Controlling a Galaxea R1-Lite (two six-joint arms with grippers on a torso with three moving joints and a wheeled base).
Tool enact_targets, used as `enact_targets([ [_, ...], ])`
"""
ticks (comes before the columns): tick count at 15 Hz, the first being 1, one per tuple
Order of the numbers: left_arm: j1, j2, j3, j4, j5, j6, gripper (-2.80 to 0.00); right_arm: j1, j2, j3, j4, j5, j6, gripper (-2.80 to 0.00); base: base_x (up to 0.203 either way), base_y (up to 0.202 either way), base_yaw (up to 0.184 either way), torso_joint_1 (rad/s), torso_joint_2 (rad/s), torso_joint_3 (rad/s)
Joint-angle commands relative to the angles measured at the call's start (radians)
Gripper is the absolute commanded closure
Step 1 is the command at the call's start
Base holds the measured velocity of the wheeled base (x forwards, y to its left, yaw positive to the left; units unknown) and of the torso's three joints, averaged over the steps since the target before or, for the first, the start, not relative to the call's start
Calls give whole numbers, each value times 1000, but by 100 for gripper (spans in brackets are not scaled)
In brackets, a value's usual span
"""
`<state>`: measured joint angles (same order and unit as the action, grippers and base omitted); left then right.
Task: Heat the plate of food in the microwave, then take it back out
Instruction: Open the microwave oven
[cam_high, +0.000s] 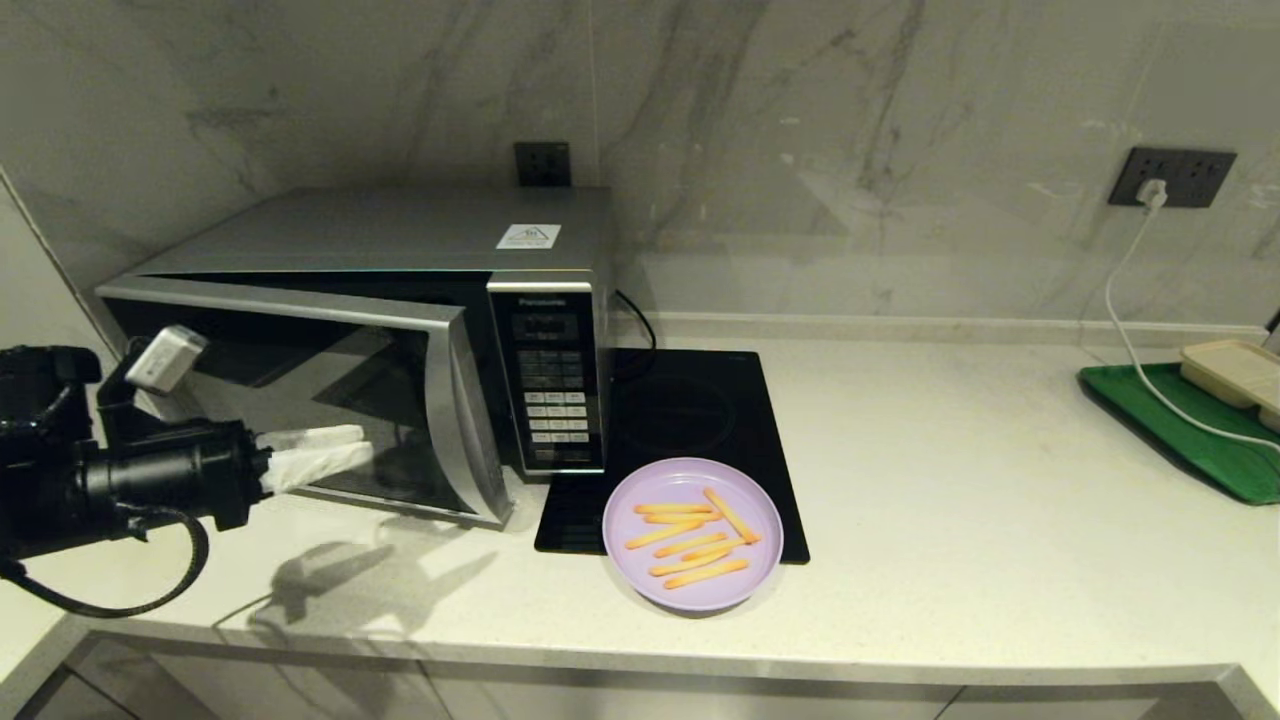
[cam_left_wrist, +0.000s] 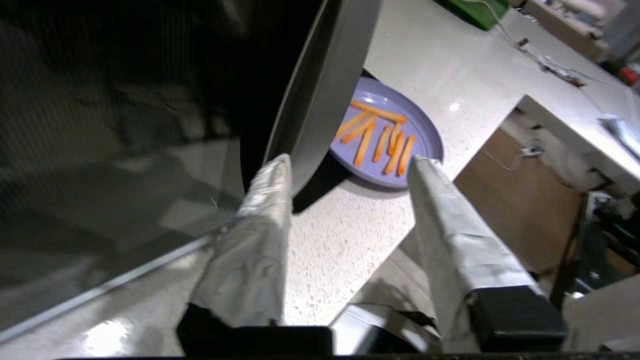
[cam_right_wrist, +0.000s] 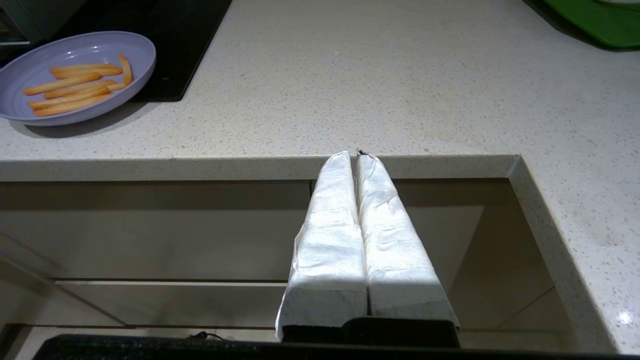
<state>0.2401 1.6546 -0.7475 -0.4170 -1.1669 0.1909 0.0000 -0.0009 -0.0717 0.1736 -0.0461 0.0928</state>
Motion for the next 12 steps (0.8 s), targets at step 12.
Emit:
enact_targets([
  [12, -490, -163, -425, 62, 1197, -86, 0, 0, 1, 0, 1, 0, 1, 0, 0, 0, 0, 0, 0, 0],
])
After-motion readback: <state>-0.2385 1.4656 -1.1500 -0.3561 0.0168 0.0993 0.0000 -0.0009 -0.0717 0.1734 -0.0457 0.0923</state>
